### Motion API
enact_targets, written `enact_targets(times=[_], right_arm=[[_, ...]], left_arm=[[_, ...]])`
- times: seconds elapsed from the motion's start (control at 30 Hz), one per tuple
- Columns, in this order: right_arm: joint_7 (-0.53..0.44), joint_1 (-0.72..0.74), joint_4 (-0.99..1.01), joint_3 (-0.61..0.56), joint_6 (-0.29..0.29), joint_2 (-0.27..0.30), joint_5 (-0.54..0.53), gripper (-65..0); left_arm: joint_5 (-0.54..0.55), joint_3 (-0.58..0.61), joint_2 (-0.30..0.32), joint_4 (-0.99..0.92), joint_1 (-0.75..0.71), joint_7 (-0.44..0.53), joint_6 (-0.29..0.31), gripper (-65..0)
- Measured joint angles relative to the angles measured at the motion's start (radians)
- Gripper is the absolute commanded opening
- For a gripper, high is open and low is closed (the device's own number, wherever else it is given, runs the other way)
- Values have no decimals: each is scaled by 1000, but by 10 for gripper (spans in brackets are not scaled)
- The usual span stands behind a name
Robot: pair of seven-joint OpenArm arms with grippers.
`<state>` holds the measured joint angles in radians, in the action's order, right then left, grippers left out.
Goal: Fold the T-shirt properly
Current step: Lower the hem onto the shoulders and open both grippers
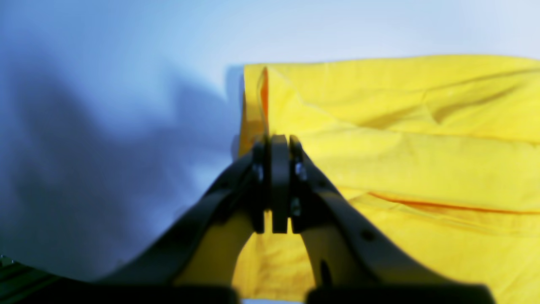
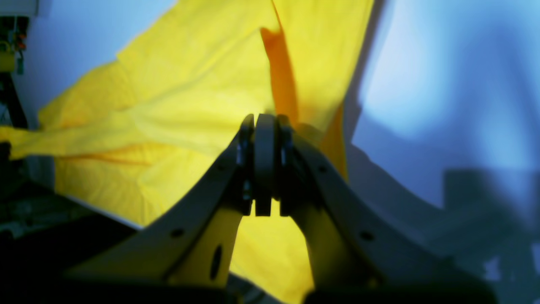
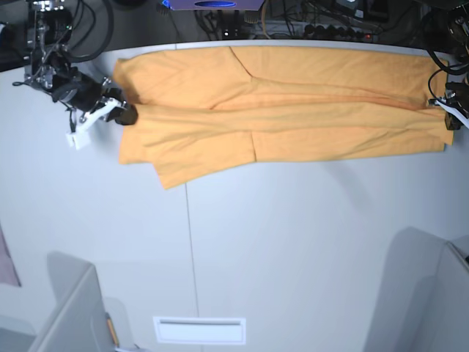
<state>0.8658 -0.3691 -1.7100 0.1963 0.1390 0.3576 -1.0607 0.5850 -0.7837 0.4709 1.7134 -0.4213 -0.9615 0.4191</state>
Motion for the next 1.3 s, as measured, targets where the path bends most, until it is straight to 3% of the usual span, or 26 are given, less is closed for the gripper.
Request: enact_targets(times=[0.07,0.1,0.17,0.2,0.37,0.47,0.57,0.77,0.87,1.3], right_arm=[[3,0,0,0,0,0,1,-650],[2,1,0,0,0,0,1,-614],[2,3,0,0,0,0,2,-479],[2,2,-1,0,0,0,0,-443],[-8,-5,-44,0,0,0,5,-425],[-3,23,-80,0,0,0,-4,-423],[21,125,-7,-8,13,-6,9,-422],[156,217,102,-7,0,-52,205,-396],[154,242,104,-8,4,-77,219,-359],[145,266,184,-18,7,-91,228,-357]], left_arm=[[-1,0,0,-1,0,-2,0,-650],[-1,0,0,-1,0,-4,0,-650],[0,0,0,0,0,-4,0,-546],[0,0,0,0,0,-4,0,-487],[-2,-8,0,0,0,-4,0,-197],[0,-54,-3,0,0,-6,1,-110],[-2,-121,0,0,0,-7,-4,-94],[14,-171,-6,0,0,-8,1,-92],[-1,-180,-5,-2,0,-8,-3,-92],[7,-178,-5,-3,3,-8,0,-92]])
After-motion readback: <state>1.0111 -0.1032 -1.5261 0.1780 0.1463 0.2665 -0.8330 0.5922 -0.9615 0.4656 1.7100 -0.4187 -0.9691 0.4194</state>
